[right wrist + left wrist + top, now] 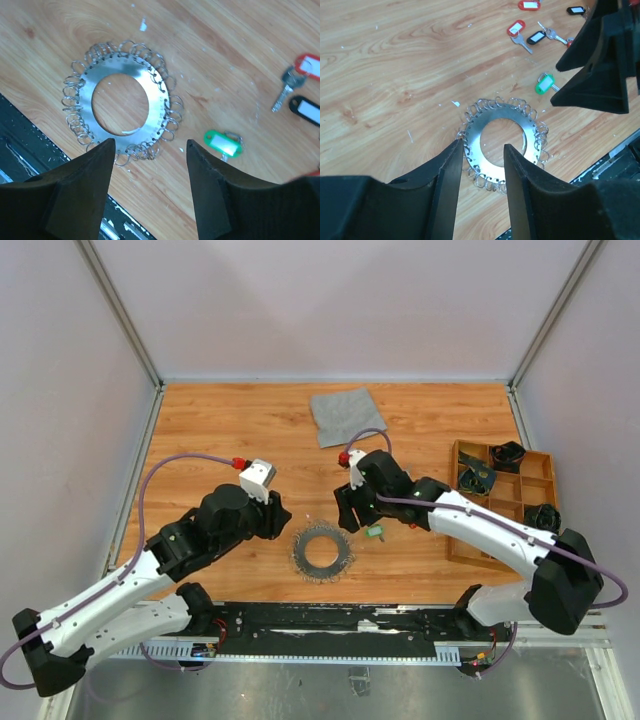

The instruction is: Put the keys on the keyring

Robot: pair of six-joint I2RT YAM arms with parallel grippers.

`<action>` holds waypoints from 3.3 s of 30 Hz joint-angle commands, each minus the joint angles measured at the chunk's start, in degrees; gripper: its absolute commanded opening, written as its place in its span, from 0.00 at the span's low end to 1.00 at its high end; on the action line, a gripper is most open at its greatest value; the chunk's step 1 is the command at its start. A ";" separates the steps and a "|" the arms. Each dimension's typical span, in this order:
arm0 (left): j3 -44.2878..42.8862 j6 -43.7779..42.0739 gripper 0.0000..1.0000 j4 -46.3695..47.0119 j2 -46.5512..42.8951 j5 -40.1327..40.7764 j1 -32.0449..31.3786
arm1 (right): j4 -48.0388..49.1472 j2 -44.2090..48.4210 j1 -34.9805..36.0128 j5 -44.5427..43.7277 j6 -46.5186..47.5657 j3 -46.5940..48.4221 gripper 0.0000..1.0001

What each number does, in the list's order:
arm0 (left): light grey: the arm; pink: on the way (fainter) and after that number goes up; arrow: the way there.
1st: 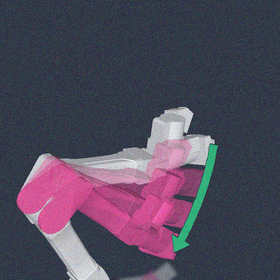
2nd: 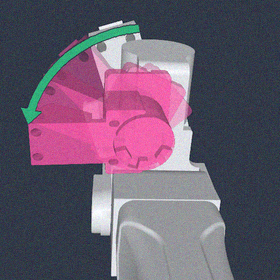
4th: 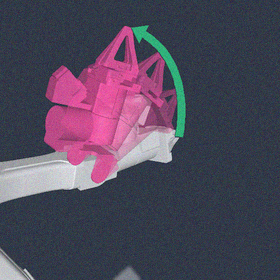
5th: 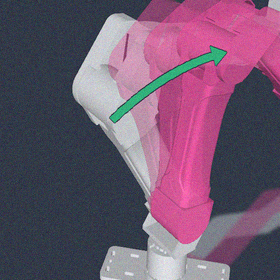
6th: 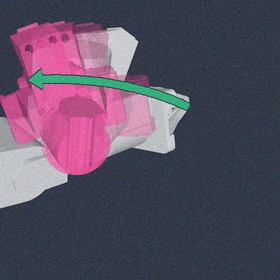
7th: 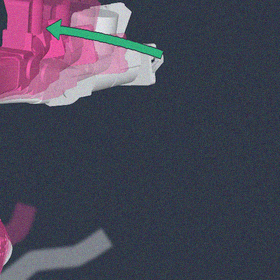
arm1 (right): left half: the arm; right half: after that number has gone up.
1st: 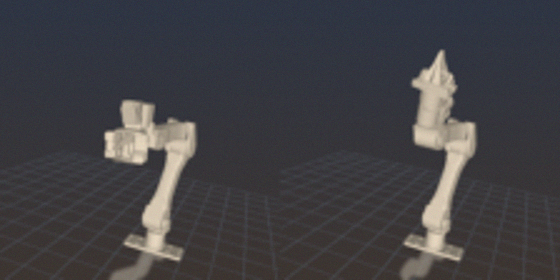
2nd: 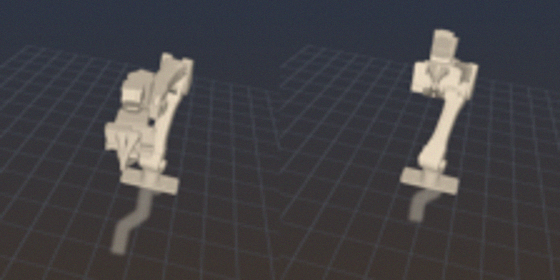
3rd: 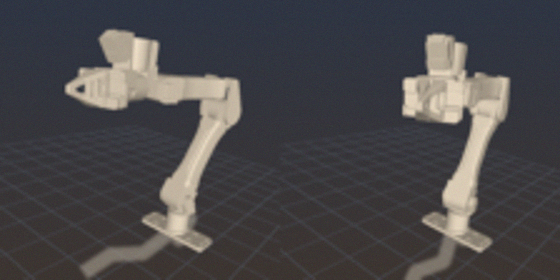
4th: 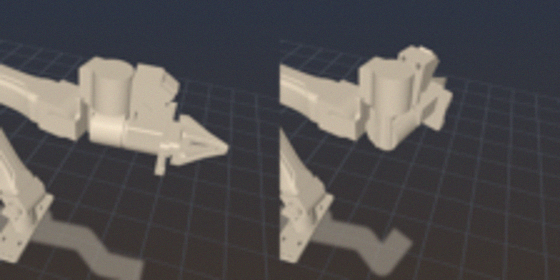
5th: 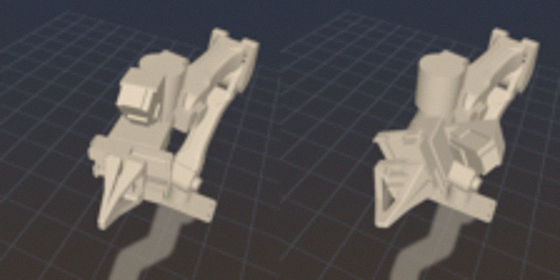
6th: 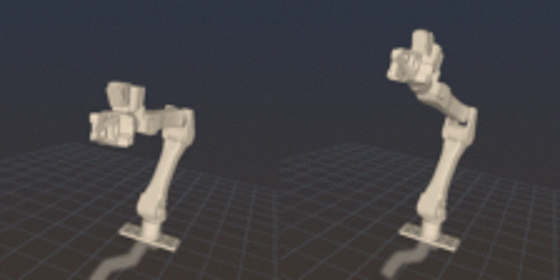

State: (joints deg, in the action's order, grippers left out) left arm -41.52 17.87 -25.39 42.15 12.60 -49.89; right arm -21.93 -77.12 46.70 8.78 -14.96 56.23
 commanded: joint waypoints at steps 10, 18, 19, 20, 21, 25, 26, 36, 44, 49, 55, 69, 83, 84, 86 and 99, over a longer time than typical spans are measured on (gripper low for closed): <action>0.24 3.54 0.76 0.32 -0.55 -3.89 1.37 | -11.80 8.99 -2.93 -5.94 -4.33 -2.58 0.63; 4.37 9.28 0.84 4.20 -0.02 -3.40 1.37 | -8.88 14.91 -2.98 -6.51 -1.11 -4.19 0.74; 5.35 10.23 0.85 5.67 -0.01 -2.65 1.37 | -8.91 14.69 -3.08 -6.39 -0.58 -4.04 0.74; 6.14 10.71 0.86 6.87 0.11 -2.18 1.37 | -9.04 14.29 -3.03 -6.28 -0.24 -3.91 0.74; 6.48 11.25 0.86 7.89 0.83 -1.47 1.37 | -9.40 13.79 -3.13 -6.00 0.06 -3.67 0.74; 6.58 10.38 0.86 12.70 6.61 0.17 1.94 | -9.30 11.45 -4.42 -3.16 2.30 -4.20 0.74; 6.36 10.15 0.86 13.70 8.44 -0.54 2.73 | -8.79 10.72 -5.52 -0.93 2.83 -4.61 0.74; 2.60 4.31 0.83 19.38 17.43 -14.48 20.75 | -0.36 4.11 -14.15 14.97 5.71 -6.78 0.72; -0.32 -0.95 0.80 20.89 25.38 -19.32 25.92 | 8.53 -0.16 -16.43 22.54 6.36 -13.03 0.60; -1.54 -4.17 0.80 21.51 27.88 -21.03 26.13 | 13.39 -0.82 -16.30 24.39 5.18 -17.02 0.51; 1.47 -1.71 0.80 25.97 27.87 -22.15 26.33 | 14.95 -0.15 -14.20 21.58 4.04 -18.90 0.47; 10.31 2.39 0.75 37.13 24.50 -19.34 26.24 | 15.24 5.77 -9.00 13.85 -0.58 -18.55 0.51; 14.05 0.57 0.71 40.66 24.16 -19.91 26.24 | 8.17 4.95 8.45 7.29 -2.80 -13.68 0.36; 14.09 -0.03 0.70 40.56 24.33 -19.79 26.25 | 8.18 4.52 9.35 6.76 -3.01 -13.62 0.36; 14.37 -0.82 0.70 40.74 24.38 -19.44 26.25 | 6.88 2.92 11.28 5.08 -2.92 -12.79 0.39; 15.59 -1.17 0.70 42.54 23.67 -19.48 26.25 | 2.43 -8.28 17.91 0.18 -3.53 -5.57 0.45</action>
State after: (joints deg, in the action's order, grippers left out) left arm -26.63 17.67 14.61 67.20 -7.16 -24.08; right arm -17.19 -83.57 62.57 11.79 -17.65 47.79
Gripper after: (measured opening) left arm 0.698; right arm 0.440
